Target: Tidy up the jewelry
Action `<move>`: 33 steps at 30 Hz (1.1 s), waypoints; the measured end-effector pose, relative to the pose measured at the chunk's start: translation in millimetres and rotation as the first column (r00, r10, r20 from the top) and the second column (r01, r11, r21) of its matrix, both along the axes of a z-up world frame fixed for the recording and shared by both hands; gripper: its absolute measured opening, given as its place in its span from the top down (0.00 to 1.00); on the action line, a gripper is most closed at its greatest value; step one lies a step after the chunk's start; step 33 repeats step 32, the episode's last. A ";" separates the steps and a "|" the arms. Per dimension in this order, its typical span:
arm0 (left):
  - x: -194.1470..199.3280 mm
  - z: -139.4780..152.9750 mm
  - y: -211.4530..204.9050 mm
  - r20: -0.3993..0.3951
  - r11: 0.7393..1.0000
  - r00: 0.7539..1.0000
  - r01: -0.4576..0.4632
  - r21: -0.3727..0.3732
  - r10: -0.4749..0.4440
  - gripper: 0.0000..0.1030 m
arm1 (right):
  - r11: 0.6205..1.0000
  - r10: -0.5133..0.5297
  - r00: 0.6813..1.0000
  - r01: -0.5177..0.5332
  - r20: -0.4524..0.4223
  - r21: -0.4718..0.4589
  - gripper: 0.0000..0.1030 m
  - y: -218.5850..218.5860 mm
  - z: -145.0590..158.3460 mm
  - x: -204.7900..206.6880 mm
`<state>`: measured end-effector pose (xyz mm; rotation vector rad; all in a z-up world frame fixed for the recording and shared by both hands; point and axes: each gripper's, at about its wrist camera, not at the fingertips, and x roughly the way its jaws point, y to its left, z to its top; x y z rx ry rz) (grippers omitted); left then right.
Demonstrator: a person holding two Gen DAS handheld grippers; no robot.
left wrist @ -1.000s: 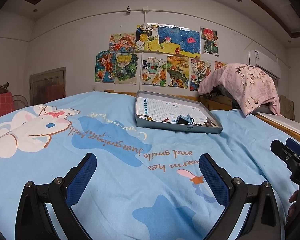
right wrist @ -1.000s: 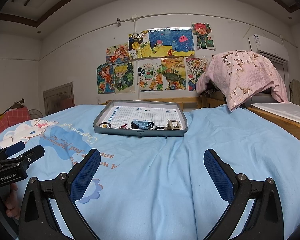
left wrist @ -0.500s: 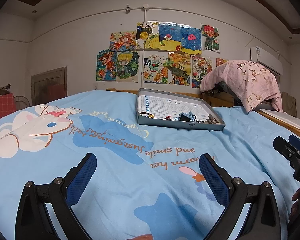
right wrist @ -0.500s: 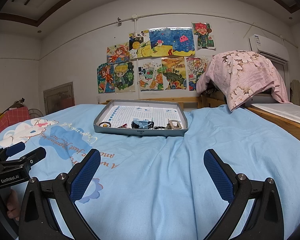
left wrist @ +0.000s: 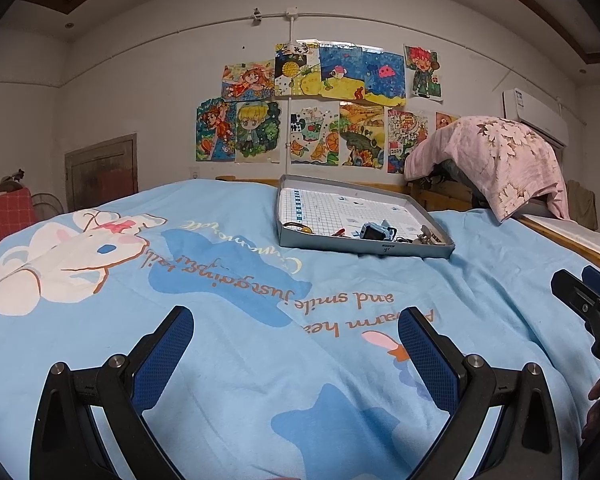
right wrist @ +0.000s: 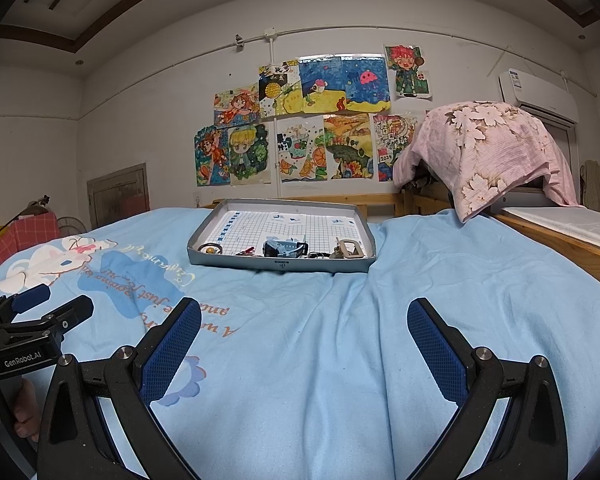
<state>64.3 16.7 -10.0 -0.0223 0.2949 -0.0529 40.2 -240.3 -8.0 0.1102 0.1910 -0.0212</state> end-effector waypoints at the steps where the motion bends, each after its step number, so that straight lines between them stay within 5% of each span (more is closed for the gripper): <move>1: 0.1 -0.1 1.2 0.000 1.000 1.000 0.001 0.000 -0.001 0.00 | 1.000 0.000 1.000 0.000 0.000 0.000 0.02 0.1 0.0 -0.1; 33: 1.5 0.6 0.1 0.001 1.000 1.000 0.004 0.006 -0.004 0.00 | 1.000 0.010 1.000 -0.010 -0.009 -0.005 0.02 1.4 -5.0 0.5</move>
